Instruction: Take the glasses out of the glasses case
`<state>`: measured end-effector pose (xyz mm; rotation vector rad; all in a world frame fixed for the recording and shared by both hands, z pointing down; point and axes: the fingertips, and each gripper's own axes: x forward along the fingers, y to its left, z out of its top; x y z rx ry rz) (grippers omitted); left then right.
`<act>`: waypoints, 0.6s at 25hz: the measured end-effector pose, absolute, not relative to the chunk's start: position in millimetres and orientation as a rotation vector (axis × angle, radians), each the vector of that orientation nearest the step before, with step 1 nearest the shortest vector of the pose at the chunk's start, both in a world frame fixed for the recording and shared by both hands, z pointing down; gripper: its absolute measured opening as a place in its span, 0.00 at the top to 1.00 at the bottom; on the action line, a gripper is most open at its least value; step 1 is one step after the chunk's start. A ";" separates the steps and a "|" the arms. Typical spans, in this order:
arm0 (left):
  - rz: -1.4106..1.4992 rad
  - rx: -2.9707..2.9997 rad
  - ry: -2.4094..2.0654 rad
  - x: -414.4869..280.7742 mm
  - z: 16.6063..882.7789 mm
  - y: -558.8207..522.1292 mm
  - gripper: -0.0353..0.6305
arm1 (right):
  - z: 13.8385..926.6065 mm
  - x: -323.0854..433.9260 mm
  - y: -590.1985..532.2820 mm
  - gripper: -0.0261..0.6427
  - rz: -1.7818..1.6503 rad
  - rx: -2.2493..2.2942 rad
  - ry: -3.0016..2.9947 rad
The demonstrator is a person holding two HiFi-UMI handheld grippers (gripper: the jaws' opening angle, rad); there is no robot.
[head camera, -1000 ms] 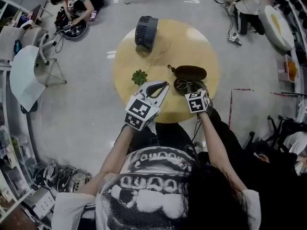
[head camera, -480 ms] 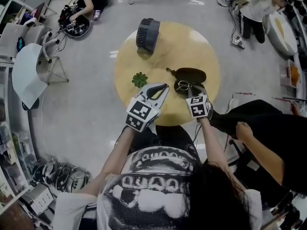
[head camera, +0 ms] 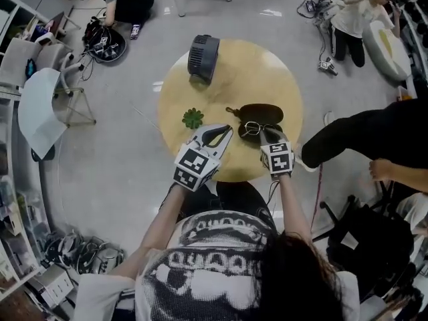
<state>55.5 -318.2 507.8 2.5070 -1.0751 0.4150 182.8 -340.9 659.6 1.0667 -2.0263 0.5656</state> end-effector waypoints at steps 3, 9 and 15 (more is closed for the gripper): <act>0.423 2.517 -1.069 56.8 504.7 -315.1 0.91 | 646.1 182.6 -339.9 0.93 0.632 1.122 -2.083; 0.430 2.542 -1.049 54.7 503.4 -308.4 0.91 | 627.2 180.1 -344.1 0.93 0.786 1.229 -2.167; 0.413 2.562 -1.050 48.2 495.5 -297.2 0.91 | 594.2 169.9 -331.4 0.94 0.699 1.254 -2.213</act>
